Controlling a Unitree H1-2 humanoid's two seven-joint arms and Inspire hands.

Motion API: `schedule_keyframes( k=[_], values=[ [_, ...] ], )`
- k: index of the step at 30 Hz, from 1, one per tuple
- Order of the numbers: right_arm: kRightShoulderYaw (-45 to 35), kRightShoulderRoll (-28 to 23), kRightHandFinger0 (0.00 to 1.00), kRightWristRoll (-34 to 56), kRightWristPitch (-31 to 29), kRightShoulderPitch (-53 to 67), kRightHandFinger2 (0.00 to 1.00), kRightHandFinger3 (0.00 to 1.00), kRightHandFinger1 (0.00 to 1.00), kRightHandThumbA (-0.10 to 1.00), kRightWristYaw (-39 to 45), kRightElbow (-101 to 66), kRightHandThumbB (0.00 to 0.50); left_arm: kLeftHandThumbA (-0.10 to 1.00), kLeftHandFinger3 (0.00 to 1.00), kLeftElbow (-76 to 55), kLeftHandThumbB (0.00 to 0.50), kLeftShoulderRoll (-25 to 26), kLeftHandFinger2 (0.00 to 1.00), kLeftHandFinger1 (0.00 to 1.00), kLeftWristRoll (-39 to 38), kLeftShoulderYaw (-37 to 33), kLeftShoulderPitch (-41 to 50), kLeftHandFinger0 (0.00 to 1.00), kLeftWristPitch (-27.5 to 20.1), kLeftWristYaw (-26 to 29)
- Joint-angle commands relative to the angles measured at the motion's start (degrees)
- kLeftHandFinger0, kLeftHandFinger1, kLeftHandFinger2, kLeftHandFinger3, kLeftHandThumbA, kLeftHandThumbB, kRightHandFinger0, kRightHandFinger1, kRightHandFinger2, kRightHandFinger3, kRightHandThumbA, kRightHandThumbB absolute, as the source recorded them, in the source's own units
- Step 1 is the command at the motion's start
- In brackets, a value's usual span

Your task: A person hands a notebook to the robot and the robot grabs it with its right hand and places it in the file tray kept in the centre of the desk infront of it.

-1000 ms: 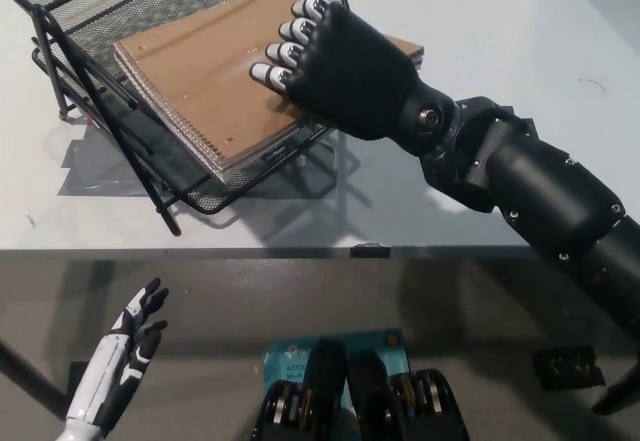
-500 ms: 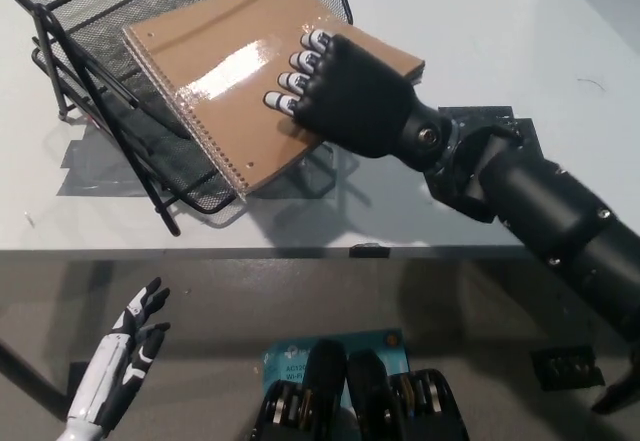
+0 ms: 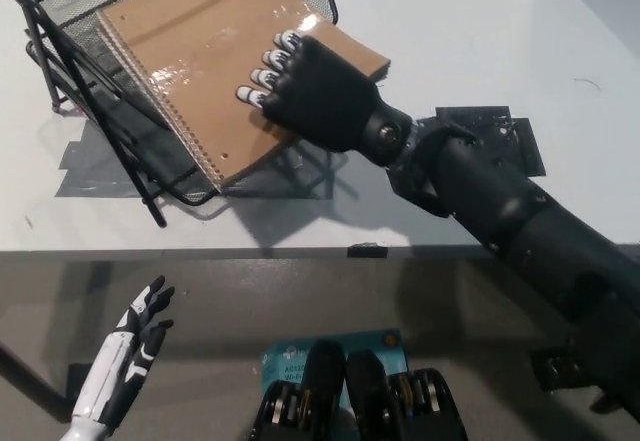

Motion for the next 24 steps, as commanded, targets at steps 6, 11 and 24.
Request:
schedule_keyframes(
  k=[6, 11, 24],
  values=[
    [1.58, 1.45, 0.0, 1.38, -0.87, -10.39, 0.03, 0.0, 0.0, 0.95, 1.02, -1.42, 0.069, 0.97, 1.0, -1.66, 0.463, 0.83, 0.96, 0.96, 1.19, -0.75, -1.41, 0.87, -0.58, -0.56],
    [0.97, 1.14, 0.0, 1.53, -0.1, -12.14, 0.12, 0.06, 0.0, 0.95, -1.23, -2.46, 0.059, 0.95, 1.0, -1.84, 0.474, 0.82, 0.96, 0.96, 0.45, -0.87, -1.66, 0.87, -0.15, -0.94],
    [0.57, -0.84, 0.0, 1.7, -1.35, -14.58, 0.04, 0.02, 0.0, 0.99, 1.7, -4.11, 0.028, 0.95, 1.0, -2.14, 0.469, 0.74, 0.95, 0.95, 0.93, -1.36, -1.55, 0.87, 0.07, -0.76]
  ],
)
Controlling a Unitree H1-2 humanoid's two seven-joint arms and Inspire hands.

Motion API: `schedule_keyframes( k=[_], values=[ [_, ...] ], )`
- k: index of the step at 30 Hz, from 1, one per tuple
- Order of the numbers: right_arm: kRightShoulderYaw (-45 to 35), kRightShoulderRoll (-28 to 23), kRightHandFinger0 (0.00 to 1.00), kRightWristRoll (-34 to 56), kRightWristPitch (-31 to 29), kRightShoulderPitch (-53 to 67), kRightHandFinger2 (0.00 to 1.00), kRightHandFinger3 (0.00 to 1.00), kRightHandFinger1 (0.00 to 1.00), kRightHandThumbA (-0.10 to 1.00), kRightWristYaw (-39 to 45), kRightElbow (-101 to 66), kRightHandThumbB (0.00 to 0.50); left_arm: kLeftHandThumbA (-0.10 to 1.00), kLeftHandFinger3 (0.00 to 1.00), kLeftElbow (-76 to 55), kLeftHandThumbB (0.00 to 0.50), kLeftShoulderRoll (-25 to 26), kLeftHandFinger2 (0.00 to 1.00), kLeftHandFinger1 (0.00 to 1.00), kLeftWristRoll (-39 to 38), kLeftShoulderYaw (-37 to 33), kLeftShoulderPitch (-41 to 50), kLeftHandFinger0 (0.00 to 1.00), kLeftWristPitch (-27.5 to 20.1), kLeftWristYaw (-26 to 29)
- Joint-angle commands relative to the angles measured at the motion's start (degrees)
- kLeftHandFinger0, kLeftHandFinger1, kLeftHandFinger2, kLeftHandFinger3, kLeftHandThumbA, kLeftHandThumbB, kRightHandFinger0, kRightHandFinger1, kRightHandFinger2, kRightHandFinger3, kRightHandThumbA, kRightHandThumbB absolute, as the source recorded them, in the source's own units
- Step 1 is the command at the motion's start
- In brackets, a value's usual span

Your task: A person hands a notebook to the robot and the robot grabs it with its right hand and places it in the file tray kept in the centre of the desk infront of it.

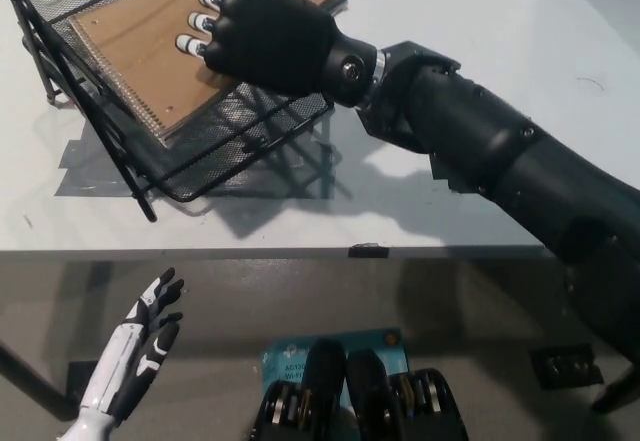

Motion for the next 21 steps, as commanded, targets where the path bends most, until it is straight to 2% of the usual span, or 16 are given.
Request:
schedule_keyframes(
  k=[1, 4, 5, 7, 9, 10, 11, 12, 14, 15, 16, 18, 20, 21],
  values=[
    [-1.12, 0.59, 0.0, 1.73, -0.06, -6.46, 0.03, 0.02, 0.0, 0.97, -2.04, 2.35, 0.032, 0.95, 1.0, -2.11, 0.47, 0.69, 0.95, 0.95, 0.47, -0.33, -0.2, 0.87, 0.16, -0.72],
    [-0.76, 1.3, 0.0, 1.55, 0.24, -6.88, 0.02, 0.01, 0.0, 0.94, -2.82, 4.96, 0.04, 0.95, 1.0, -2.06, 0.47, 0.78, 0.96, 0.96, 0.38, -0.45, -0.2, 0.88, -0.03, -0.78],
    [-0.47, 1.51, 0.0, 1.32, 0.42, -7.1, 0.0, 0.04, 0.0, 0.89, -3.11, 6.02, 0.045, 0.95, 1.0, -2.05, 0.464, 0.84, 0.96, 0.96, 0.39, -0.51, -0.21, 0.88, -0.09, -0.81],
    [-0.17, 2.35, 0.0, 1.61, 0.33, -7.57, 0.0, 0.03, 0.0, 0.87, -3.48, 9.74, 0.047, 0.94, 1.0, -2.07, 0.458, 0.83, 0.96, 0.96, 0.33, -0.53, -0.22, 0.88, -0.14, -0.84],
    [-0.22, 3.68, 0.0, 2.48, 0.75, -8.51, 0.0, 0.12, 0.0, 0.88, -3.06, 15.22, 0.024, 0.93, 1.0, -2.34, 0.44, 0.94, 0.96, 0.96, 0.24, -0.58, -0.4, 0.89, 0.12, -1.17],
    [-0.19, 4.22, 0.0, 2.58, 1.99, -9.1, 0.0, 0.15, 0.0, 0.93, -2.21, 16.96, 0.023, 0.93, 1.0, -2.23, 0.44, 0.96, 0.96, 0.96, 0.25, -0.58, -0.5, 0.9, 0.04, -1.22],
    [-0.05, 4.65, 0.0, 2.53, 2.91, -9.59, 0.0, 0.23, 0.0, 0.94, -2.05, 18.14, 0.021, 0.93, 1.0, -2.16, 0.44, 0.97, 0.96, 0.96, 0.28, -0.58, -0.52, 0.9, -0.04, -1.18],
    [0.04, 4.86, 0.0, 2.5, 3.3, -9.79, 0.0, 0.26, 0.0, 0.94, -2.13, 18.71, 0.021, 0.93, 1.0, -2.18, 0.44, 0.99, 0.96, 0.97, 0.29, -0.6, -0.48, 0.9, -0.05, -1.18],
    [-0.18, 5.63, 0.0, 2.93, 4.41, -10.38, 0.0, 0.24, 0.0, 0.95, -2.36, 20.58, 0.023, 0.93, 1.0, -2.09, 0.441, 1.01, 0.96, 0.97, 0.26, -0.66, -0.48, 0.9, -0.15, -1.18],
    [-0.35, 6.22, 0.0, 3.36, 4.63, -10.86, 0.01, 0.11, 0.0, 0.94, -2.63, 21.92, 0.017, 0.93, 1.0, -1.95, 0.439, 1.07, 0.96, 0.96, 0.26, -0.71, -0.49, 0.9, -0.38, -1.2],
    [-0.73, 6.74, 0.0, 4.09, 4.17, -11.26, 0.07, 0.02, 0.0, 0.94, -2.33, 23.0, 0.006, 0.93, 1.0, -2.03, 0.438, 1.15, 0.96, 0.96, 0.48, -0.74, -0.41, 0.9, -0.47, -1.16],
    [-0.94, 7.22, 0.0, 4.55, 4.31, -11.65, 0.12, 0.0, 0.0, 0.96, -2.4, 23.97, 0.004, 0.93, 1.0, -2.25, 0.439, 1.17, 0.96, 0.96, 0.65, -0.82, -0.33, 0.9, -0.28, -1.16],
    [-0.84, 7.62, 0.0, 4.92, 5.15, -12.23, 0.18, 0.03, 0.0, 1.0, -2.03, 25.12, 0.0, 0.93, 1.0, -2.36, 0.439, 1.11, 0.96, 0.96, 0.76, -1.04, -0.42, 0.9, -0.15, -1.26],
    [-0.84, 7.85, 0.0, 5.12, 5.58, -12.62, 0.17, 0.08, 0.0, 1.0, -2.12, 25.52, 0.0, 0.93, 1.0, -2.55, 0.438, 1.12, 0.96, 0.96, 0.77, -1.12, -0.44, 0.9, 0.0, -1.35]
  ],
)
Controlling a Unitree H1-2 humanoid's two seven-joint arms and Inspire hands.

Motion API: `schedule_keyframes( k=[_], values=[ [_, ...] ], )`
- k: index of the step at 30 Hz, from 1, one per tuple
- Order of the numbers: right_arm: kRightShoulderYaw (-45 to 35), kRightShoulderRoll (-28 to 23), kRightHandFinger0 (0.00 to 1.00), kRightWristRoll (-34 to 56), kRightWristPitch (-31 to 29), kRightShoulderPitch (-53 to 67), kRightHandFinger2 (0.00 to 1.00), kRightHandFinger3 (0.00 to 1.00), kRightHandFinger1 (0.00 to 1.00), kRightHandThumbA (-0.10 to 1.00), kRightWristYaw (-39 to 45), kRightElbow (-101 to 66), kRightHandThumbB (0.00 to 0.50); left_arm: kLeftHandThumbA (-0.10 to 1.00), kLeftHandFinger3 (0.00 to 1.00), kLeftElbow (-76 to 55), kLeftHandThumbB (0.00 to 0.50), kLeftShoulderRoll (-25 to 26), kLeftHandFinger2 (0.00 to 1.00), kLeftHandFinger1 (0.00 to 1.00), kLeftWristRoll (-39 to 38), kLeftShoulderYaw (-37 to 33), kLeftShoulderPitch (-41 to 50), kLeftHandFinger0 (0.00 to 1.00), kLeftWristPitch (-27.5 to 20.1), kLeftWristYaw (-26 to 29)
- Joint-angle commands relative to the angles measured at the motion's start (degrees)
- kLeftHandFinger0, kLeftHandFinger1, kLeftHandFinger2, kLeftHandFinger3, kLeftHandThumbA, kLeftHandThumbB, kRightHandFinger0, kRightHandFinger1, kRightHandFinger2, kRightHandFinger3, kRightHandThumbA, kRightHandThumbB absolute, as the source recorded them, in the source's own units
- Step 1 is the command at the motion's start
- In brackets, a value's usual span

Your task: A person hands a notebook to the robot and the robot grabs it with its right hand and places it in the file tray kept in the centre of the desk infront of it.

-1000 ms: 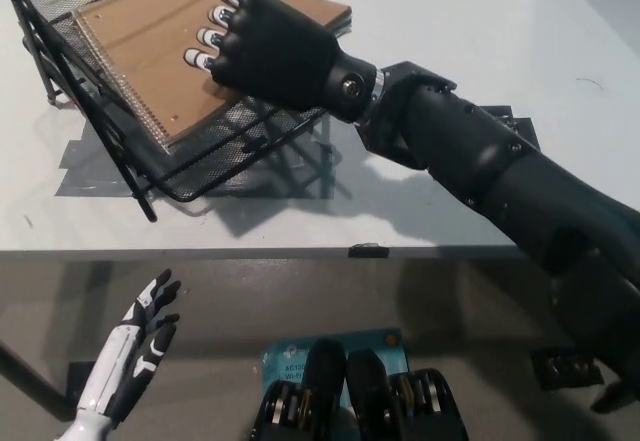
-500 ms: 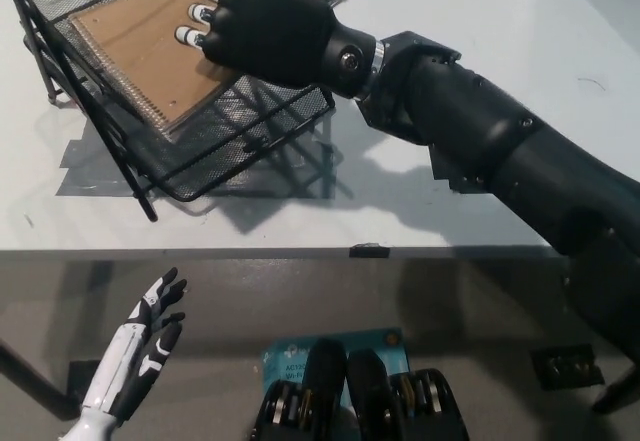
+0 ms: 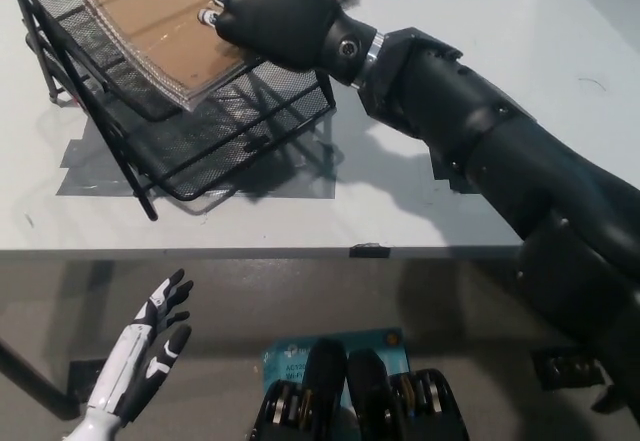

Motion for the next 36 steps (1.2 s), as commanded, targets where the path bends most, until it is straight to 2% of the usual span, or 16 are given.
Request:
schedule_keyframes(
  k=[1, 2, 5, 6, 9, 11, 14, 16, 18, 21, 23, 26, 28, 30, 32, 36],
  values=[
    [-1.18, 1.31, 0.0, 3.76, 4.38, -6.72, 0.15, 0.08, 0.0, 0.99, -1.51, 1.59, 0.0, 0.93, 1.0, -2.42, 0.437, 1.11, 0.96, 0.96, 0.61, -0.18, -0.34, 0.9, 0.05, -0.83],
    [-1.23, 1.37, 0.0, 3.91, 4.26, -6.79, 0.15, 0.08, 0.0, 0.99, -1.73, 1.68, 0.0, 0.93, 1.0, -2.49, 0.437, 1.13, 0.96, 0.96, 0.62, -0.19, -0.33, 0.9, 0.12, -0.85],
    [-1.53, 1.69, 0.0, 4.72, 3.21, -8.36, 0.11, 0.13, 0.0, 0.77, -1.1, 2.02, 0.035, 0.93, 1.0, -2.66, 0.436, 1.17, 0.95, 0.97, 0.47, -0.17, -0.68, 0.91, 0.35, -0.91],
    [-1.3, 1.94, 0.0, 4.45, 4.51, -8.98, 0.1, 0.18, 0.0, 0.8, -0.57, 2.04, 0.006, 0.93, 1.0, -2.71, 0.437, 1.17, 0.95, 0.97, 0.51, -0.18, -0.65, 0.91, 0.36, -0.89],
    [-1.96, 2.62, 0.0, 5.39, 4.45, -10.04, 0.11, 0.09, 0.0, 0.87, -0.28, 2.26, 0.0, 0.93, 1.0, -2.53, 0.443, 1.21, 0.95, 0.97, 0.82, -0.33, -0.71, 0.9, 0.25, -0.89],
    [-2.27, 3.15, 0.0, 5.93, 4.04, -10.62, 0.19, 0.13, 0.0, 0.82, -0.24, 2.37, 0.0, 0.93, 1.0, -2.56, 0.44, 1.37, 0.96, 0.97, 0.88, -0.4, -0.63, 0.9, 0.27, -1.03],
    [-1.97, 3.65, 0.0, 5.95, 4.25, -11.2, 0.2, 0.18, 0.0, 0.83, 0.51, 2.39, 0.0, 0.93, 1.0, -2.43, 0.44, 1.43, 0.96, 0.97, 0.82, -0.45, -0.62, 0.9, 0.2, -1.05],
    [-3.01, 4.31, 0.0, 7.22, 3.75, -11.12, 0.18, 0.01, 0.0, 0.86, 0.49, 2.43, 0.0, 0.93, 1.0, -2.36, 0.434, 1.43, 0.96, 0.97, 1.07, -0.57, -0.65, 0.91, -0.13, -0.98],
    [-2.94, 4.66, 0.0, 7.21, 3.96, -11.14, 0.21, 0.04, 0.0, 0.85, 1.07, 2.63, 0.0, 0.92, 1.0, -2.46, 0.434, 1.38, 0.96, 0.98, 0.64, -0.53, -0.66, 0.92, 0.01, -1.07],
    [-3.28, 5.23, 0.0, 7.94, 5.46, -10.62, 0.27, 0.06, 0.0, 0.95, 3.09, 3.12, 0.0, 0.91, 1.0, -2.32, 0.438, 1.18, 0.95, 0.98, -0.07, -0.39, -0.86, 0.92, -0.26, -1.05],
    [-3.49, 5.38, 0.0, 8.45, 5.16, -10.08, 0.17, 0.05, 0.0, 0.87, 2.68, 3.34, 0.0, 0.91, 1.0, -2.35, 0.445, 1.08, 0.94, 0.98, -0.02, -0.31, -1.01, 0.92, -0.14, -0.9],
    [-3.24, 5.73, 0.0, 8.7, 6.76, -9.44, 0.11, 0.05, 0.0, 1.0, 5.55, 3.93, 0.0, 0.93, 1.0, -2.92, 0.451, 1.14, 0.94, 0.97, 0.94, -0.31, -1.01, 0.91, 0.34, -0.61],
    [-4.2, 5.83, 0.0, 10.22, 6.07, -8.73, 0.18, 0.08, 0.0, 0.96, 9.33, 4.31, 0.0, 0.94, 1.0, -3.27, 0.446, 1.22, 0.94, 0.98, 1.15, -0.31, -0.94, 0.92, 0.54, -0.62],
    [-5.08, 5.67, 0.0, 11.52, 4.69, -7.97, 0.19, 0.1, 0.0, 0.82, 10.13, 4.38, 0.0, 0.94, 1.0, -3.3, 0.443, 1.33, 0.94, 0.97, 1.09, -0.31, -0.95, 0.92, 0.39, -0.7],
    [-5.71, 5.56, 0.0, 12.34, 4.46, -7.49, 0.19, 0.12, 0.0, 0.96, 11.99, 4.47, 0.0, 0.94, 1.0, -3.29, 0.44, 1.44, 0.94, 0.97, 1.3, -0.3, -1.05, 0.92, 0.29, -0.66],
    [-6.08, 5.3, 0.0, 12.68, 4.84, -7.04, 0.27, 0.3, 0.0, 0.98, 13.06, 4.53, 0.0, 0.93, 1.0, -3.12, 0.429, 1.39, 0.94, 0.97, 1.2, -0.24, -1.12, 0.93, 0.02, -0.57]
  ],
)
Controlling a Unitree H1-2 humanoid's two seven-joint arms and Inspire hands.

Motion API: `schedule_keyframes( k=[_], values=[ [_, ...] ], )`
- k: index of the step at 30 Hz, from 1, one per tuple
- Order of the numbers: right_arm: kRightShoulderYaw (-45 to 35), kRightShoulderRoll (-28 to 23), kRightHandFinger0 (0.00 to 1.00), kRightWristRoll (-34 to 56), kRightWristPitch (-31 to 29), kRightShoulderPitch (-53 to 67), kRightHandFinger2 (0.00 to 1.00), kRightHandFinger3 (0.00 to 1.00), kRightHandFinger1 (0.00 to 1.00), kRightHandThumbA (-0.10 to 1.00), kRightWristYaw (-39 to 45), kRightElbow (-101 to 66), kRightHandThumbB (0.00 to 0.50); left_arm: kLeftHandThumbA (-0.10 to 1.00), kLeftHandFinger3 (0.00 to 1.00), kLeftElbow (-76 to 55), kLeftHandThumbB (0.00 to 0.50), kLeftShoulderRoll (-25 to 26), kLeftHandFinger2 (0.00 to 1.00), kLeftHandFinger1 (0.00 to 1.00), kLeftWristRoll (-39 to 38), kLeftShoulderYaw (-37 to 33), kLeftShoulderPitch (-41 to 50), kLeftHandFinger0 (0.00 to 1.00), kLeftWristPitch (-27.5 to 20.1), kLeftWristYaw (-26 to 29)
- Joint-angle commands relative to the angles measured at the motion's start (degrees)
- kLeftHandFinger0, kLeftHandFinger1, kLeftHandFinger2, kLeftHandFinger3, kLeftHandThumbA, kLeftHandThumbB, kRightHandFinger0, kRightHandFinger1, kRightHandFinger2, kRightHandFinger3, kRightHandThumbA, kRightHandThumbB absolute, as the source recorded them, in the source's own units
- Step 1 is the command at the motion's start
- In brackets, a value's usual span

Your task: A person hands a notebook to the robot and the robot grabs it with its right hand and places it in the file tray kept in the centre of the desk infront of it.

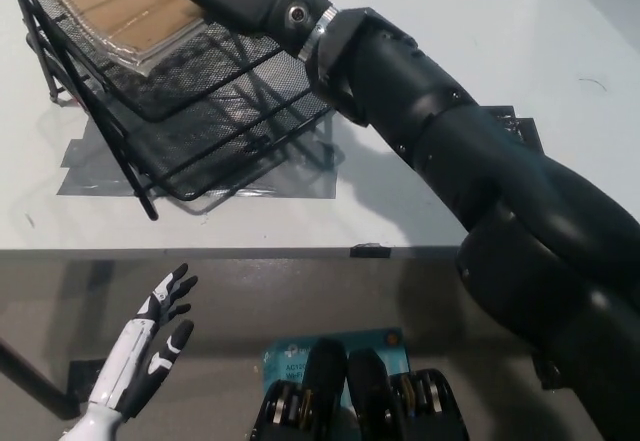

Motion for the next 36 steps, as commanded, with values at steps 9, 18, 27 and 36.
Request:
schedule_keyframes(
  k=[9, 18, 27, 36],
  values=[
    [-19.07, 2.36, 1.0, 23.25, 6.23, -6.38, 1.0, 1.0, 1.0, 0.87, 43.17, 1.06, 0.392, 0.92, 1.0, -1.55, 0.434, 1.02, 0.93, 0.96, 0.87, -0.15, -0.35, 0.92, -0.68, -0.6],
    [-31.74, 1.21, 1.0, 37.83, 12.82, -14.44, 1.0, 1.0, 1.0, 0.81, 81.67, -2.82, 0.5, 0.91, 1.0, -0.48, 0.415, 1.75, 0.93, 0.96, 0.17, -0.14, -1.03, 0.92, -2.13, -1.23],
    [-34.36, -4.89, 1.0, 48.22, 23.79, -19.28, 1.0, 1.0, 1.0, 0.73, 107.99, -15.95, 0.5, 0.87, 1.0, -0.8, 0.421, 1.97, 0.91, 0.95, 0.39, -0.29, -1.3, 0.91, -1.16, -1.59],
    [-34.49, -10.97, 1.0, 59.68, 36.19, -17.79, 1.0, 1.0, 1.0, 0.71, 114.99, -34.78, 0.5, 0.8, 1.0, -0.9, 0.408, 1.97, 0.89, 0.93, -0.15, -0.23, -1.97, 0.9, -0.48, -1.87]
  ],
)
